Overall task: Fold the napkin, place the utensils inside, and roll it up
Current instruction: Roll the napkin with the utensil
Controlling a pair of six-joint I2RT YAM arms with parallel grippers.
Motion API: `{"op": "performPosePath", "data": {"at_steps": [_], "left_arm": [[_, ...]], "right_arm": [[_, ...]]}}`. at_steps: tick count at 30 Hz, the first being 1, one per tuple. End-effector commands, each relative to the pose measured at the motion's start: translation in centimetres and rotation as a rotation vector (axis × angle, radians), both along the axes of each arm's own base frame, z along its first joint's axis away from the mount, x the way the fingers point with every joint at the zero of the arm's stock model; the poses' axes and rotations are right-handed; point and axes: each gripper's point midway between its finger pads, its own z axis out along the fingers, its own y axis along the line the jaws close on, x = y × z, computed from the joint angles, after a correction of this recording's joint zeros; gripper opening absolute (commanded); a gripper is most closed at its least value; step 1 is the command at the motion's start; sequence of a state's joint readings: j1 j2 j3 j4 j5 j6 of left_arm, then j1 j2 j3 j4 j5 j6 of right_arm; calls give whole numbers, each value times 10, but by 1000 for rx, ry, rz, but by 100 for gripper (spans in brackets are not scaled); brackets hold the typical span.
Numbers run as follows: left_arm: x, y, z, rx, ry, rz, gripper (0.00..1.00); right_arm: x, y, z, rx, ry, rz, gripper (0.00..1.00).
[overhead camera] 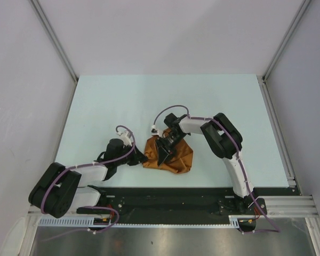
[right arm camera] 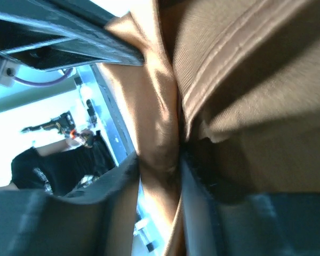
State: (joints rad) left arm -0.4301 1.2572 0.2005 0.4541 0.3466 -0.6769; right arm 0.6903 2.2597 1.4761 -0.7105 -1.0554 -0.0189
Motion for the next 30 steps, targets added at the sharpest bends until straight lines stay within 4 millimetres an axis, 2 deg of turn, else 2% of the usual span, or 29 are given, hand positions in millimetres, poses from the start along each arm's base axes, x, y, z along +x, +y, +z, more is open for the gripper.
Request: {"op": "performPosePath", "data": {"at_steps": [1,2,3,4,5,6,8,10,12,13,15,19,22,24,30], "left_arm": [[0,3,-7,69,43,-10,0],[0,4,-9,74,55,-10,0],[0,3,-9,75,53,-13,0],[0,3,-10,74,64,-13,0],[-1,3,-12,76,73,-14,0],[-1,3,-11,75,76,-14,0],[-1,2,-14,79,90,-15,0],[-1,1,-13,78,95,-14,0],[0,2,-14,80,102,-10,0],[0,2,-14,81,104,-8,0],[0,2,-15,85,105,-8,0],[-1,2,-17,87,118,-7,0],[-2,3,-18,90,120,-11,0],[-2,3,-18,90,122,-12,0],[-3,3,-17,93,119,-12,0]], "right_arm": [[44,1,43,47,-165,-120,45],[51,1,64,85,-214,-147,46],[61,5,79,122,-262,-186,48],[67,-1,85,127,-279,-222,49],[74,-4,109,156,-352,-253,50],[79,-4,119,180,-397,-272,51],[76,-12,130,172,-435,-299,53],[63,-21,145,169,-440,-307,54],[44,-30,132,116,-406,-318,54],[35,-32,141,120,-407,-328,54],[10,-37,124,67,-375,-317,54],[-25,-37,114,24,-349,-312,54],[-34,-37,103,-13,-342,-325,54],[-33,-40,94,-50,-346,-343,54],[-24,-69,57,-223,-384,-387,53]]}}
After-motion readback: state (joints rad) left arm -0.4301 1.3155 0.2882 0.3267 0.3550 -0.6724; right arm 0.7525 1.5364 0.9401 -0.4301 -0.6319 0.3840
